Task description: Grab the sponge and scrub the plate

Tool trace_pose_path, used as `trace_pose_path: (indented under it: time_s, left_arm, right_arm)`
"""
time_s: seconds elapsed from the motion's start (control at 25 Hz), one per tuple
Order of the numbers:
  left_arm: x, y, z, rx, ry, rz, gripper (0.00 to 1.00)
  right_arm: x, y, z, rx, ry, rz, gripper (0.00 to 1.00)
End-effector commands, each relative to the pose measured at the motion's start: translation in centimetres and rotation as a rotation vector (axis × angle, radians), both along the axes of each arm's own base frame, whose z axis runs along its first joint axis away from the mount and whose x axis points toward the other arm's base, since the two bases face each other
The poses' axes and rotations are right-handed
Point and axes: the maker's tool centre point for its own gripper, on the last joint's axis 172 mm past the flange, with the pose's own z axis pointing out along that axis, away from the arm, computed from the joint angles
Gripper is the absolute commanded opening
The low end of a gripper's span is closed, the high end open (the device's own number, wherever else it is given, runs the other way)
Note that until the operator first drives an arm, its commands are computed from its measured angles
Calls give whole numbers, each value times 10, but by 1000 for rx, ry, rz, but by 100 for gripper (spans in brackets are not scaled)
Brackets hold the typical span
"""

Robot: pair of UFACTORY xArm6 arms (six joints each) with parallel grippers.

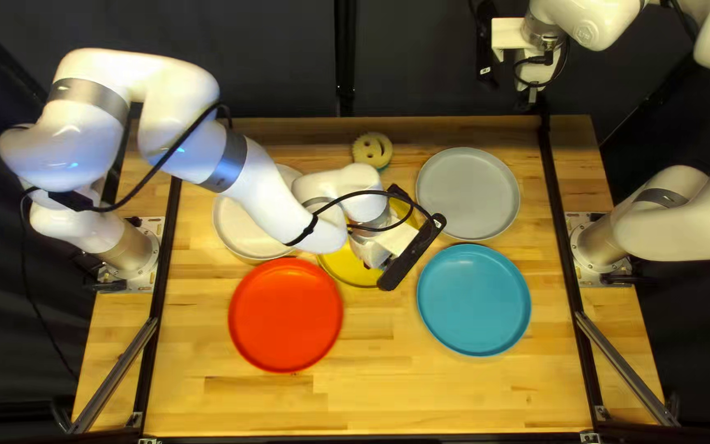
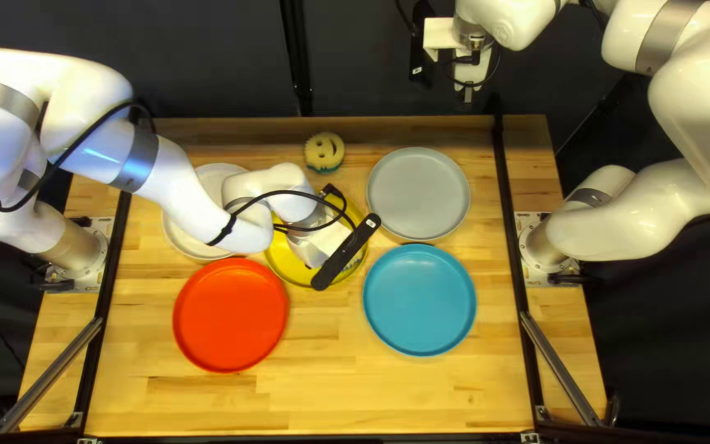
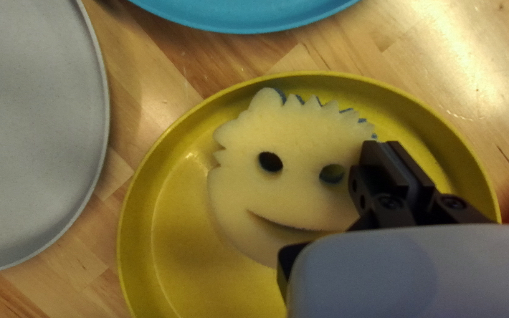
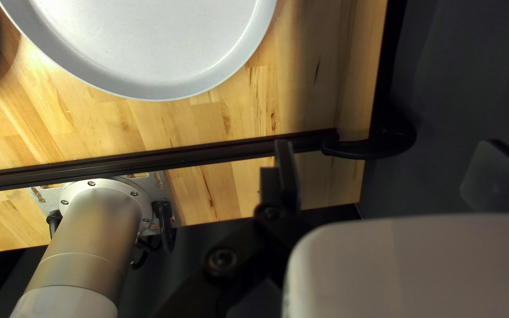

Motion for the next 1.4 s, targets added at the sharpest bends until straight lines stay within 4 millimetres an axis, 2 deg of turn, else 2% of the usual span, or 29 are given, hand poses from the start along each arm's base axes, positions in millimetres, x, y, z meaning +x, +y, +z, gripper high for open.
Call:
trace_pose_path:
  time_s: [0.04, 0.32, 0.44, 0.56, 0.88, 1.0, 1.12, 1.28, 1.4]
  left_arm:
    - [-26, -7, -4, -7, 3, 4, 0]
    - [-77, -5, -12, -21, 29, 26, 0]
    - [-81, -3, -7, -22, 35, 37, 0]
    - [-72, -2, -4, -19, 34, 41, 0]
    - [-25, 11, -8, -21, 21, 27, 0]
    - [-8, 25, -5, -26, 14, 21, 0]
    - [0, 30, -1, -29, 8, 20, 0]
    - [-2, 27, 3, -25, 5, 18, 0]
    - [-23, 26, 2, -25, 11, 24, 0]
  right_arm:
    - [0, 0, 0, 0, 0, 0, 100]
    - [0, 0, 0, 0, 0, 0, 100]
    - [0, 0, 0, 0, 0, 0, 100]
    - [0, 0, 0, 0, 0, 0, 100]
    - [0, 0, 0, 0, 0, 0, 100]
    - [0, 0, 0, 0, 0, 0, 100]
    - [0, 0, 0, 0, 0, 0, 100]
    - [0, 0, 0, 0, 0, 0, 100]
    - [0, 0, 0, 0, 0, 0, 100]
